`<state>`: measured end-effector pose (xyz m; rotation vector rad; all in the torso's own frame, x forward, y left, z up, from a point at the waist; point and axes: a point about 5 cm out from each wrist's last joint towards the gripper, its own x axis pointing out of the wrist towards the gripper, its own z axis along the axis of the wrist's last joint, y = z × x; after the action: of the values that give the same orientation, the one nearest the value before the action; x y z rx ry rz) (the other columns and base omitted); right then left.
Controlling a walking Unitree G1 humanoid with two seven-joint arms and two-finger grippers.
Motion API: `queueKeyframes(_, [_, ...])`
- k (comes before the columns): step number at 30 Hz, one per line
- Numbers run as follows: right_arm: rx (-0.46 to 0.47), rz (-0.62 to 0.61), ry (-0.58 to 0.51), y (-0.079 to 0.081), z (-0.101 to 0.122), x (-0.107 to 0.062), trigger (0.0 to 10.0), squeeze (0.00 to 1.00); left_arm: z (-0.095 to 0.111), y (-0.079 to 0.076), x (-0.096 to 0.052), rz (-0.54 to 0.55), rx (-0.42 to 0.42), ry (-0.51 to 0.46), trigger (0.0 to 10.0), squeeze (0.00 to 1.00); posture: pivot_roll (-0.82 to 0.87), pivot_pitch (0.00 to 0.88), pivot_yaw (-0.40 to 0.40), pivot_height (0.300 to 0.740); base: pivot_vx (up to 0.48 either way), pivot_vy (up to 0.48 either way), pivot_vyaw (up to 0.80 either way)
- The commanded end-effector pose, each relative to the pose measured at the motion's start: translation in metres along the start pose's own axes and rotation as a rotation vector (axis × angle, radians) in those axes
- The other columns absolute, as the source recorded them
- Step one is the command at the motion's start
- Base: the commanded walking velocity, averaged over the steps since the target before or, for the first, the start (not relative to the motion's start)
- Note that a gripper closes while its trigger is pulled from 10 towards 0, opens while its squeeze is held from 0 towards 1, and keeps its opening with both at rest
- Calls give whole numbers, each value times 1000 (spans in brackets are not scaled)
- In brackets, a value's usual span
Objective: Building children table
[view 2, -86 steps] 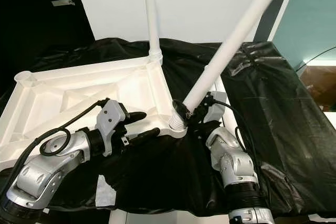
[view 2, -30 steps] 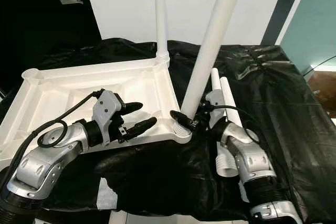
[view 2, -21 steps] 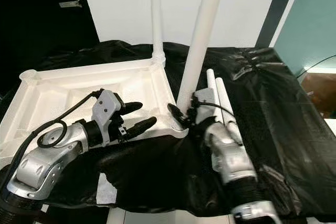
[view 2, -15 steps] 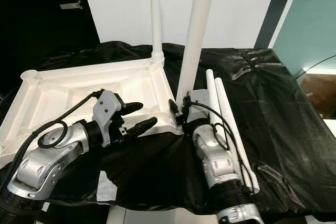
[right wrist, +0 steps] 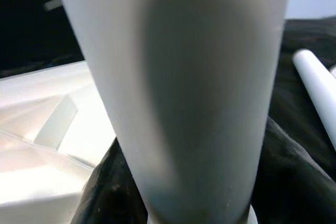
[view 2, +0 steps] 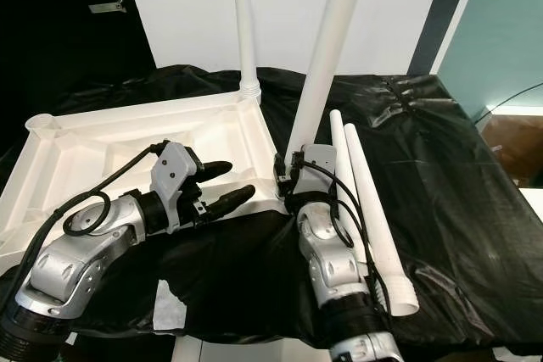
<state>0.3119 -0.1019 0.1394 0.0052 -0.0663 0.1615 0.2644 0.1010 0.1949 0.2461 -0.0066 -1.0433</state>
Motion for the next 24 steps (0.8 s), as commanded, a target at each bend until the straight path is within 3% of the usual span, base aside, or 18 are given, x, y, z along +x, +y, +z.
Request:
queueKeyframes(1, [-34, 5, 38, -8, -8, -5, 10000, 0, 1, 2, 0, -3, 11, -1, 10000, 0, -25, 0, -4, 740, 0, 0, 0])
queueKeyframes(6, [-81, 37, -45, -24, 13, -6, 10000, 0, 2, 1, 1, -3, -3, -11, 10000, 0, -26, 0, -11, 740, 0, 0, 0])
queueKeyframes(12, [-77, 40, -66, -30, 20, -4, 10000, 0, 3, 2, 1, -7, -12, -16, 10000, 51, -27, 0, -12, 740, 0, 0, 0])
queueKeyframes(13, [-89, 40, -81, -34, 26, -3, 10000, 0, 4, 2, 1, -12, -21, -21, 10000, 694, -29, 0, -13, 740, 0, 0, 0])
queueKeyframes(14, [-89, 40, -81, -34, 26, -3, 10000, 0, 4, 2, 1, -12, -21, -21, 10000, 694, -29, 0, -13, 740, 0, 0, 0])
queueKeyframes(15, [-81, 60, -102, -37, 35, -1, 10000, 0, 5, 2, 1, -27, -34, -30, 10000, 1000, -31, 0, -16, 740, 0, 0, 0])
queueKeyframes(21, [-102, 205, -96, -38, 49, 3, 10000, 0, 16, 7, -1, -48, -63, -92, 10000, 1000, -32, 0, -18, 740, 0, 0, 0])
queueKeyframes(22, [-166, 317, -66, -36, 48, 4, 10000, 0, 33, 8, 2, -71, -84, -177, 10000, 1000, -29, 0, -25, 740, 0, 0, 0])
queueKeyframes(24, [-166, 317, -66, -36, 48, 4, 10000, 0, 33, 8, 2, -71, -84, -177, 10000, 1000, -29, 0, -25, 740, 0, 0, 0])
